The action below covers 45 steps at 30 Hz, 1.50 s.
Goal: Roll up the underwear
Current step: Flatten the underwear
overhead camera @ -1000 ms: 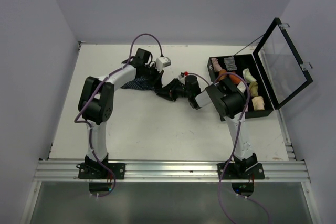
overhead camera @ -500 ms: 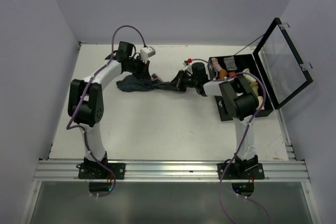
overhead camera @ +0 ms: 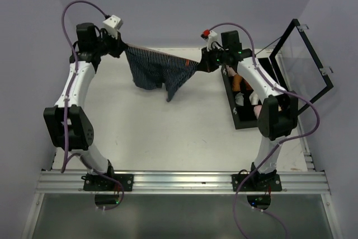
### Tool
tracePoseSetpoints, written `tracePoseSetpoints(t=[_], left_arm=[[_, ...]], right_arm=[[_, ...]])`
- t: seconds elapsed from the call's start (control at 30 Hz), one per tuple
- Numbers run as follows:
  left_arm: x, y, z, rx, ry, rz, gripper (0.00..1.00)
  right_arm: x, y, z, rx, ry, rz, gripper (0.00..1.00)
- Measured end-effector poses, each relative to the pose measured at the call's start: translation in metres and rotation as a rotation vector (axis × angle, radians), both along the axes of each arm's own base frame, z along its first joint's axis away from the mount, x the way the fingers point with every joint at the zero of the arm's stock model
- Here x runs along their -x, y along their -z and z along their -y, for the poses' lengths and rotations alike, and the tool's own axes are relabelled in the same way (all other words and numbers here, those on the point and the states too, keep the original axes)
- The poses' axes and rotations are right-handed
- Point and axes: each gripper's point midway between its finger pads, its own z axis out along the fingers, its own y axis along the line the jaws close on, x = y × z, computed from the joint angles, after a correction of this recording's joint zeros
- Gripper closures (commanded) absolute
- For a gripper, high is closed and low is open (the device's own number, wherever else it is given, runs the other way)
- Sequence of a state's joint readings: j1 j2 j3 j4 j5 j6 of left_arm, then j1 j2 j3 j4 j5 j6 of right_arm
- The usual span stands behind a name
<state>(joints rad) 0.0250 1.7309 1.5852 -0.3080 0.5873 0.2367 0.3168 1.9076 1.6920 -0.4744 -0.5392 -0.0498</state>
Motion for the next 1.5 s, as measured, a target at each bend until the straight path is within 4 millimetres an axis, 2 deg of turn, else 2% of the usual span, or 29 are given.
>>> tracePoseSetpoints(t=[0.07, 0.1, 0.23, 0.3, 0.43, 0.53, 0.63, 0.73, 0.83, 0.9, 1.0, 1.07, 1.13, 1.2, 1.27, 1.3, 1.33, 1.4, 1.43, 1.47, 1.5], left_arm=[[0.000, -0.018, -0.014, 0.021, -0.022, 0.044, 1.00], [0.002, -0.025, -0.015, 0.031, -0.016, 0.057, 1.00], [0.014, -0.043, -0.005, 0.052, 0.038, 0.103, 1.00], [0.028, -0.045, -0.002, 0.057, 0.059, 0.108, 1.00], [0.077, -0.045, 0.005, 0.058, 0.100, 0.121, 1.00], [0.122, -0.046, 0.011, 0.060, 0.116, 0.144, 1.00], [0.170, -0.062, 0.015, 0.060, 0.122, 0.203, 1.00], [0.209, -0.085, 0.016, 0.048, 0.119, 0.277, 1.00], [0.235, -0.102, 0.015, 0.029, 0.110, 0.340, 1.00], [0.239, -0.102, 0.013, 0.020, 0.098, 0.341, 1.00], [0.219, -0.081, 0.005, 0.026, 0.049, 0.252, 1.00], [0.192, -0.056, -0.003, 0.036, 0.001, 0.152, 1.00], [0.159, -0.019, -0.012, 0.046, -0.056, 0.028, 1.00], [0.122, 0.027, -0.022, 0.053, -0.108, -0.114, 1.00], [0.091, 0.069, -0.028, 0.059, -0.144, -0.239, 0.93], [0.074, 0.090, -0.030, 0.060, -0.159, -0.291, 0.91], [0.057, 0.110, -0.031, 0.066, -0.169, -0.346, 0.81], [0.017, 0.141, -0.032, 0.065, -0.184, -0.408, 0.71], [0.003, 0.150, -0.031, 0.067, -0.189, -0.421, 0.60], [-0.016, 0.157, -0.033, 0.063, -0.195, -0.418, 0.54], [-0.031, 0.161, -0.034, 0.058, -0.202, -0.411, 0.50]], right_arm=[[-0.003, -0.007, 0.014, 0.040, -0.010, 0.033, 1.00], [-0.003, -0.011, 0.019, 0.059, -0.024, 0.054, 1.00], [0.011, -0.025, 0.021, 0.113, -0.097, 0.109, 1.00], [0.020, -0.032, 0.024, 0.135, -0.128, 0.136, 1.00], [0.047, -0.045, 0.034, 0.169, -0.186, 0.173, 1.00], [0.078, -0.055, 0.042, 0.181, -0.245, 0.191, 1.00], [0.115, -0.074, 0.043, 0.184, -0.313, 0.218, 1.00], [0.148, -0.094, 0.036, 0.166, -0.381, 0.253, 1.00], [0.178, -0.102, 0.026, 0.143, -0.447, 0.250, 1.00], [0.185, -0.097, 0.022, 0.131, -0.469, 0.223, 1.00], [0.175, -0.071, 0.014, 0.128, -0.480, 0.117, 1.00], [0.157, -0.036, 0.005, 0.130, -0.488, -0.007, 1.00], [0.131, 0.005, -0.005, 0.128, -0.488, -0.135, 1.00], [0.104, 0.048, -0.012, 0.121, -0.473, -0.261, 1.00], [0.078, 0.084, -0.014, 0.112, -0.448, -0.349, 1.00], [0.063, 0.101, -0.015, 0.100, -0.434, -0.377, 0.96], [0.050, 0.120, -0.013, 0.098, -0.416, -0.397, 0.89], [0.041, 0.149, -0.003, 0.115, -0.374, -0.458, 0.75], [0.039, 0.158, 0.003, 0.129, -0.353, -0.485, 0.68], [0.037, 0.164, 0.009, 0.147, -0.330, -0.499, 0.50], [0.036, 0.165, 0.013, 0.153, -0.316, -0.508, 0.48]])
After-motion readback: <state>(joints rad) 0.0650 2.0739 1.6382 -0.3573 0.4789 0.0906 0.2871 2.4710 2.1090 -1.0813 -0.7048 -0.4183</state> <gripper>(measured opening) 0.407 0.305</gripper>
